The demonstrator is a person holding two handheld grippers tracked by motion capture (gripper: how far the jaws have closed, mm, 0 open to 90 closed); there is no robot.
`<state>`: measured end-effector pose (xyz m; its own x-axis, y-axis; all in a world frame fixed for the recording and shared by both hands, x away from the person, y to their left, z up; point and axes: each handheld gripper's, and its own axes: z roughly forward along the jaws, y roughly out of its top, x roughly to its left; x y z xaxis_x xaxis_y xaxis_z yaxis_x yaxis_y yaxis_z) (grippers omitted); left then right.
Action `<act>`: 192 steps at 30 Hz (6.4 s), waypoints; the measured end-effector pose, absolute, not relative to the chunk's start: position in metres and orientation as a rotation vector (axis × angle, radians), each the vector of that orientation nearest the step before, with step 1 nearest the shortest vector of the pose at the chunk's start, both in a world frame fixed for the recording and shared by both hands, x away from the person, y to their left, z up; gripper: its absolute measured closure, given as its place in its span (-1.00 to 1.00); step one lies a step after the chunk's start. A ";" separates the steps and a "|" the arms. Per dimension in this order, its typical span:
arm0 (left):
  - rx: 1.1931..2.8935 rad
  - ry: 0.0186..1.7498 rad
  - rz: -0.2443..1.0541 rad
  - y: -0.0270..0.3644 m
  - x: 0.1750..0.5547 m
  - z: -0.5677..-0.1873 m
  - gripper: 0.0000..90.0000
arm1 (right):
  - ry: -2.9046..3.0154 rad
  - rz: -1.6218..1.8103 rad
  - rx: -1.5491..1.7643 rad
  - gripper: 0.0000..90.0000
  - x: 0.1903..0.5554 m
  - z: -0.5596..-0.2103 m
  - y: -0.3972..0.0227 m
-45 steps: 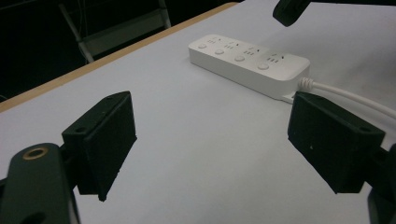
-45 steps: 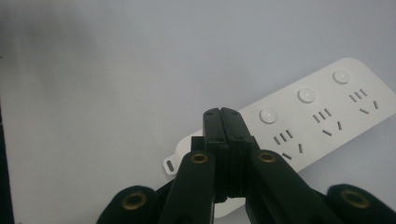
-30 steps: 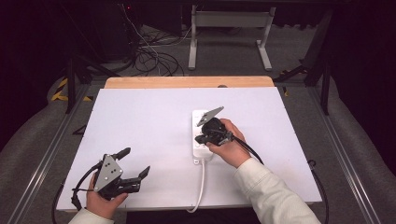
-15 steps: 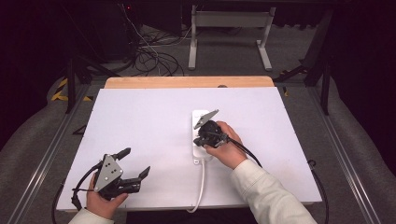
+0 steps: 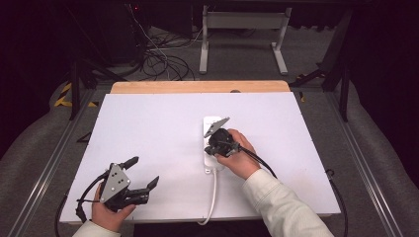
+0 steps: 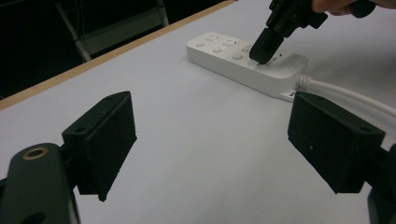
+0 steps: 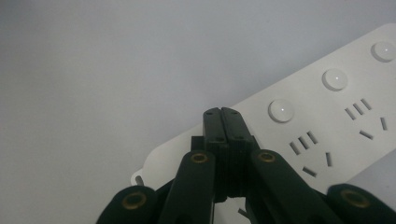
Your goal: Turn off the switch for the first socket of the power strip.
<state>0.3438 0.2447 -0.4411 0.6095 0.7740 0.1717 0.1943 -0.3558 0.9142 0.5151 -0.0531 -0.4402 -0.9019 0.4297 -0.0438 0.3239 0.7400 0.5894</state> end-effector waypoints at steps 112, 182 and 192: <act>1.856 0.791 0.772 0.248 0.344 -0.440 -0.65 | 2.467 1.272 0.515 -0.27 0.466 -0.370 -0.091; 1.866 0.781 0.776 0.250 0.341 -0.443 -0.68 | 2.287 1.370 0.802 -0.65 0.415 -0.478 -0.240; 1.855 0.792 0.790 0.250 0.341 -0.443 -0.69 | 2.296 1.346 0.813 -0.64 0.415 -0.479 -0.239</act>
<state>0.3405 0.2504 -0.4429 0.5837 0.7907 0.1846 0.1872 -0.3523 0.9170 0.4152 -0.2389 -0.4787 -0.7714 0.6362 -0.0160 0.2966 0.3817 0.8754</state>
